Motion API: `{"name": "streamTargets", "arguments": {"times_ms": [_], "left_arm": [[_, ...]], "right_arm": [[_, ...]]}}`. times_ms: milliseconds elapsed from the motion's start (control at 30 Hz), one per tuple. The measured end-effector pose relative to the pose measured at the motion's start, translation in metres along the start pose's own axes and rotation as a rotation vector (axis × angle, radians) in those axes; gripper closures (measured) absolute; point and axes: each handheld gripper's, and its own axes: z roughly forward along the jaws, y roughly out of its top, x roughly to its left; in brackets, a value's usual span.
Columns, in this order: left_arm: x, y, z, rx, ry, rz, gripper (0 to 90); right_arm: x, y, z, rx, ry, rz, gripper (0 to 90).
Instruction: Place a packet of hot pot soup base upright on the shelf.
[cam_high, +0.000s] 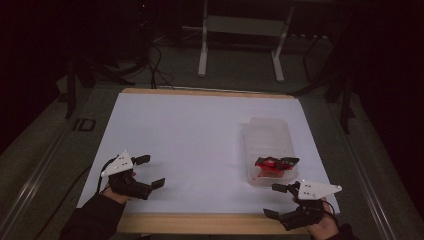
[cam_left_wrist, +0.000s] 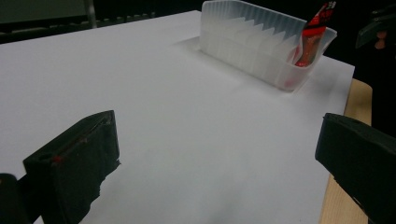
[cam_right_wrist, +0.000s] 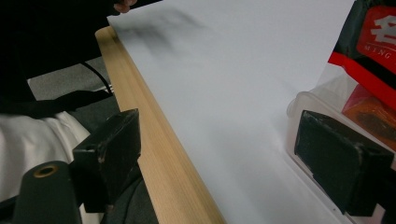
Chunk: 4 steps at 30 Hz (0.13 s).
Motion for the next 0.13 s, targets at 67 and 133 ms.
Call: {"name": "streamTargets", "arguments": {"times_ms": [67,133], "left_arm": [[0.0001,0.0004,-0.0003,-0.002,0.0,0.0,0.0],[0.0002,0.0005,-0.0003,-0.004,0.0,0.0,0.0]], "right_arm": [[-0.0002,0.0002,-0.0003,-0.004,-0.003,-0.002,14.5],[-0.0002,0.0003,-0.0005,-0.004,-0.004,-0.003,14.6]]}}
